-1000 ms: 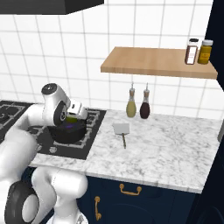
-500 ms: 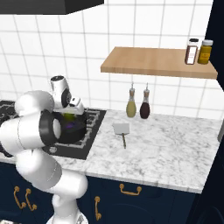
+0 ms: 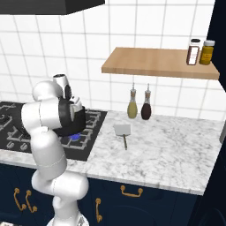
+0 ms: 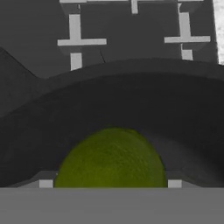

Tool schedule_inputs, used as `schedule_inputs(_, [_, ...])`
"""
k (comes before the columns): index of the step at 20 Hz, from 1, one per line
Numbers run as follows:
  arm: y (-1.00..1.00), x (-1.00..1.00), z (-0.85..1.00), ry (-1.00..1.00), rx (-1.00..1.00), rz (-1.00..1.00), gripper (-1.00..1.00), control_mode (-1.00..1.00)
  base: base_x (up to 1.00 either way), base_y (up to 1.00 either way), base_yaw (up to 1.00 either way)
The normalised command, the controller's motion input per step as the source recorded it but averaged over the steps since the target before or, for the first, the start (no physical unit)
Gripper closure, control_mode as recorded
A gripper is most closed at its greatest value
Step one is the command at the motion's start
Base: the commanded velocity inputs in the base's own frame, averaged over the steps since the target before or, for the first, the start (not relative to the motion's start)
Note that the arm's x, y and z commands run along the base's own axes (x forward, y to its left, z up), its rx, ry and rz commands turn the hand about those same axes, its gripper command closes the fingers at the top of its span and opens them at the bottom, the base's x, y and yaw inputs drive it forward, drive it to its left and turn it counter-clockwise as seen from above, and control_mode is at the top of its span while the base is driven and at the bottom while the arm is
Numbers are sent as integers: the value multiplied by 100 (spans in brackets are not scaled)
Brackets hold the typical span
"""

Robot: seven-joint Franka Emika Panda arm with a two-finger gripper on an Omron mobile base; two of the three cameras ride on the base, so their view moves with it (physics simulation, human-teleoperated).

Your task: Put the eggplant and lime in the pot. Retrieve the spatula and lightly stir the vegetables in the pot.

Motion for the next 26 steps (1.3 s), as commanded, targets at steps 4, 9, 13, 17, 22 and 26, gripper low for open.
schedule_inputs(4, [-1,-70,-3,-2,0,0,-100,-100,0,0,0])
schedule_inputs(9, [-13,-9,3,0,0,0,-100,-100,0,0,0])
schedule_inputs(13, [-25,-15,43,0,0,0,-100,-100,0,0,0])
schedule_inputs(17, [-40,-62,81,-3,0,-3,-100,-100,0,0,0])
schedule_inputs(22, [-92,-97,72,-5,3,-9,-100,-100,0,0,0])
schedule_inputs(26, [-100,-67,5,0,7,-4,-100,-100,0,0,0])
